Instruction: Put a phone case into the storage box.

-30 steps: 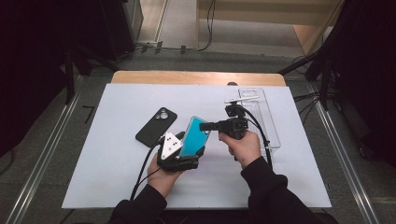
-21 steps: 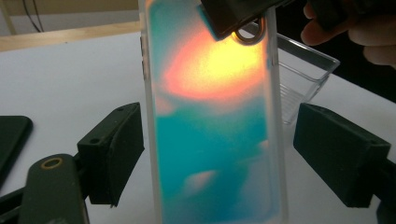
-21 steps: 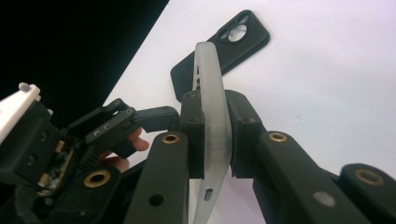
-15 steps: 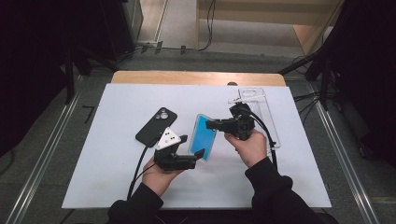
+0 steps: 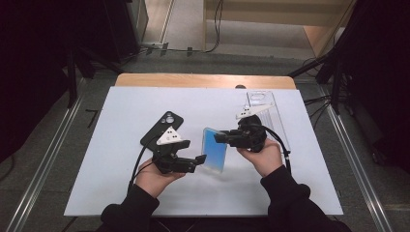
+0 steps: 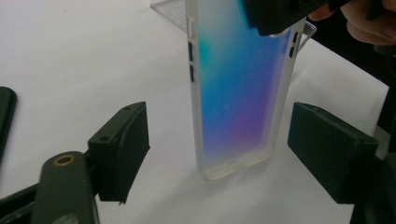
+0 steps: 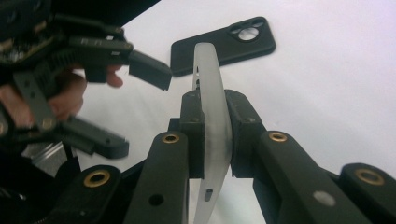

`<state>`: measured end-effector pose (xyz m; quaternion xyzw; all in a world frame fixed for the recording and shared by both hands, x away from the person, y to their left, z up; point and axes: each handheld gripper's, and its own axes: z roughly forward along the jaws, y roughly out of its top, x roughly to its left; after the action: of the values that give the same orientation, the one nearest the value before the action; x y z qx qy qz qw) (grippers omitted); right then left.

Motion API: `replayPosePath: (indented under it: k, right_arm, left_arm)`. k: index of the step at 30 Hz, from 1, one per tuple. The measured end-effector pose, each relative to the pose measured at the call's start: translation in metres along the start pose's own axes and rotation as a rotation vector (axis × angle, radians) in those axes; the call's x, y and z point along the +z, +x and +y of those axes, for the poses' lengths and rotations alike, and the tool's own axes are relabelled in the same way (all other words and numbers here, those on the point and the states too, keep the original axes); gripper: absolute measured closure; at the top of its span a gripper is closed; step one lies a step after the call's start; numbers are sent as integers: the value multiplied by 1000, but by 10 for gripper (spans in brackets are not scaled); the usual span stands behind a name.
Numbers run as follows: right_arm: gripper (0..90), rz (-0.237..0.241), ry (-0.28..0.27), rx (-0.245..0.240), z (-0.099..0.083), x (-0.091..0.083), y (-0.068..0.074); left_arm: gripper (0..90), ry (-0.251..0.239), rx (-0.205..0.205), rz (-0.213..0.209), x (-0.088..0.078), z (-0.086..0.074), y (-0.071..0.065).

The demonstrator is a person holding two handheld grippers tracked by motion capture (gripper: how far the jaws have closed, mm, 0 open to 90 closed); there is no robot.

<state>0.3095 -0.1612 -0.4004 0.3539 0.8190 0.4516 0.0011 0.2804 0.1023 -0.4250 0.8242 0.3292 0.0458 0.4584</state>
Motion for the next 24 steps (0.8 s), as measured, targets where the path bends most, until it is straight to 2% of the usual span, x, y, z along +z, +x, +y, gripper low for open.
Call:
replayPosePath:
  k: [8,17,21,24]
  right_arm:
    - [769,73,13,-76,0,-1,0]
    - [769,160,48,-188,-2,-7,6]
    - [769,199,50,-209,-2,-8,6]
    - [769,235,54,-215,-2,-8,6]
  left_arm:
    - [285,22,47,-61,-6,6,7]
    - [347,36,95,-168,-12,19,9]
    - [349,73,125,-208,-9,23,9]
    - [353,83,150,-245,-8,23,9]
